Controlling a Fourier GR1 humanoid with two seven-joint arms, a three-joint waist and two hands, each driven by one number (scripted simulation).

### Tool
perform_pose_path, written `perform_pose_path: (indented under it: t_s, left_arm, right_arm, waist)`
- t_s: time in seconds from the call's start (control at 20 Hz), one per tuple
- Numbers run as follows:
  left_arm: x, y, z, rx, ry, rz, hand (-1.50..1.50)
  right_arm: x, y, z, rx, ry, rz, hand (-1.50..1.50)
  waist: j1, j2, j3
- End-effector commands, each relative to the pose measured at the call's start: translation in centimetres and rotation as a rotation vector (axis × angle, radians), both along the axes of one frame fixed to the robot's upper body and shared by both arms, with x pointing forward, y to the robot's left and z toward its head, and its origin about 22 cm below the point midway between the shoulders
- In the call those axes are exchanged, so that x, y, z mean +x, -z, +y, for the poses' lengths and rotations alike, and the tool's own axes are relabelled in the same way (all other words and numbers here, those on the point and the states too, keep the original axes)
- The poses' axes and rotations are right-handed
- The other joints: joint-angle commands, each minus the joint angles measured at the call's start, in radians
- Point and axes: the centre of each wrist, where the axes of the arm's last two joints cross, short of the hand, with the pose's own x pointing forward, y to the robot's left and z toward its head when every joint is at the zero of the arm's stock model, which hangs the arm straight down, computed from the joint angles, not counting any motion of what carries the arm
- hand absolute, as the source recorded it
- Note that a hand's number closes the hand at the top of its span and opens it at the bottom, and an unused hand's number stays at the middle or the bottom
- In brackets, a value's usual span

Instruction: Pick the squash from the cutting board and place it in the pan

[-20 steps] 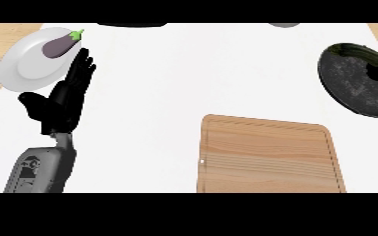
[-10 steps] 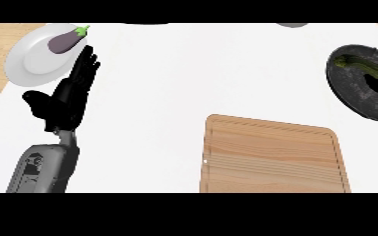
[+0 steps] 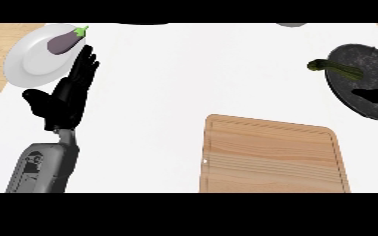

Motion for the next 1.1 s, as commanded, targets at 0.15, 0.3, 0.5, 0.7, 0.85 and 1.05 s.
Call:
perform_pose_path:
  t_s: [0.15,0.3,0.5,0.7,0.85,1.05]
  left_arm:
    - [-0.7,-0.6,0.9,-0.004,-0.029,0.005,0.00]
    - [0.0,-0.4,1.0,-0.006,-0.040,0.003,0.00]
    - [0.0,0.7,1.2,0.005,-0.068,0.029,0.00]
    - [-1.9,1.7,1.9,-0.002,-0.076,0.027,0.00]
    - [-1.9,0.3,2.7,0.014,-0.070,0.055,0.00]
    - [-1.2,0.1,2.5,0.009,-0.097,0.049,0.00]
  right_arm:
    - [-0.9,-0.5,-1.4,0.133,0.048,-0.274,-1.50]
    - [-3.7,0.8,-3.6,0.240,0.020,-0.294,-1.50]
    - [-6.0,0.5,-5.8,0.378,-0.087,-0.332,-1.50]
    - [-10.8,2.3,-8.2,0.424,-0.161,-0.330,-1.50]
    - [-13.2,1.0,-10.2,0.407,-0.184,-0.346,-1.50]
    - [-15.2,-0.3,-11.6,0.398,-0.186,-0.329,-1.50]
  waist:
    - [-0.021,-0.018,-0.002]
    - [-0.044,-0.018,-0.003]
    - [-0.065,-0.027,-0.006]
    - [-0.076,-0.037,-0.009]
    - [-0.087,-0.043,-0.011]
    - [-0.095,-0.043,-0.012]
